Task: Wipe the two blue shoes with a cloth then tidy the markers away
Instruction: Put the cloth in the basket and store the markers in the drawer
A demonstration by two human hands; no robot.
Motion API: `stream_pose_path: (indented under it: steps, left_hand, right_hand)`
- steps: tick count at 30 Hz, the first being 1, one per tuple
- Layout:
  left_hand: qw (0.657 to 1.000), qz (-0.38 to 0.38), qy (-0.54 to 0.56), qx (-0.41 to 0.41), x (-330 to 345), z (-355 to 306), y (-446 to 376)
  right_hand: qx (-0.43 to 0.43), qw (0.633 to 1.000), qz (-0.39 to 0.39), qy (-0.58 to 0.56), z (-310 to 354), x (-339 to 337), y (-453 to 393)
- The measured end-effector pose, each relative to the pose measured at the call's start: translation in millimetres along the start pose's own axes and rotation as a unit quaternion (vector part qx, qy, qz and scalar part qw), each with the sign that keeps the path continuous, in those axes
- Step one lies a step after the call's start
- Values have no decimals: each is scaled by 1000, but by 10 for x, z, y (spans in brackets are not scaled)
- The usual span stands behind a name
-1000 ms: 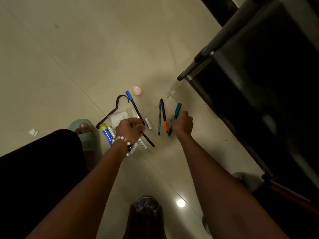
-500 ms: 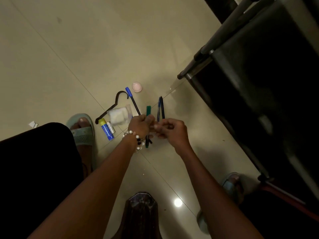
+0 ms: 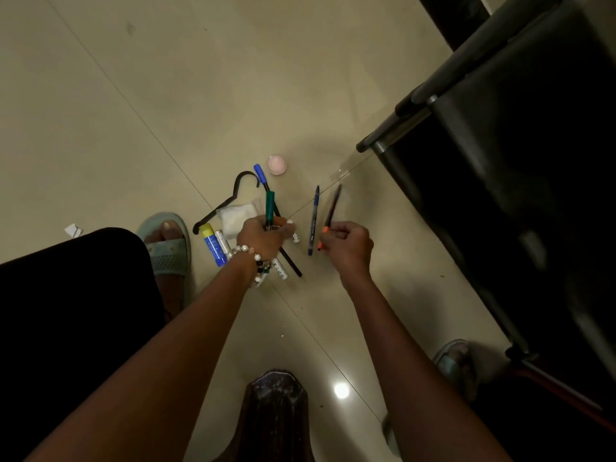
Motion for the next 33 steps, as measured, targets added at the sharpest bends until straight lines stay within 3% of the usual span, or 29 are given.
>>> stream_pose_path:
  steps: [5, 7, 9, 11, 13, 16, 19, 22, 25, 28, 30, 33]
  left_hand:
    - [999, 40, 23, -9, 191, -37, 48]
    - [1000, 13, 27, 2, 124, -30, 28]
    - [999, -18, 46, 0, -1, 15, 9]
    - [993, -9, 114, -21, -105, 86, -4]
    - [980, 25, 191, -45, -172, 150, -7]
    - [980, 26, 188, -65, -291, 230, -52]
    - [985, 12, 156, -80, -359, 280, -86]
    - [973, 52, 204, -93, -259, 304, -69]
    - [961, 95, 242, -93, -133, 240, -7]
    - [968, 66, 225, -85, -152, 171, -1]
    - [978, 19, 195, -70, -280, 155, -39]
    - [973, 5, 214, -87, -484, 207, -119]
  right_hand:
    - [-53, 975, 192, -97, 181, 265, 386]
    - [-41, 976, 188, -103, 119, 299, 327]
    - [-69, 991, 114, -1, 88, 237, 136]
    - [-95, 983, 63, 141, 132, 222, -53]
    - [-82, 965, 79, 236, 94, 324, -201]
    - [-74, 941, 98, 315, 44, 436, -348]
    - [-37, 956, 74, 280, 81, 362, -347]
    - [-36, 986, 74, 144, 203, 310, -196]
    - [-85, 973, 209, 53, 465, 494, 166]
    - [-130, 947, 291, 45, 663, 628, 434]
    - [-112, 960, 258, 7, 711, 678, 393]
    - [-179, 965, 124, 145, 787, 742, 64]
Point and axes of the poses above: each hand's wrist, its own y-axis away from the middle knuckle, its own x-axis out of the palm, z = x × y, the point moved 8 cm from there along -y, towards the middle knuckle, and after that the axes turned 14 degrees about -x, right-handed, at the moved point
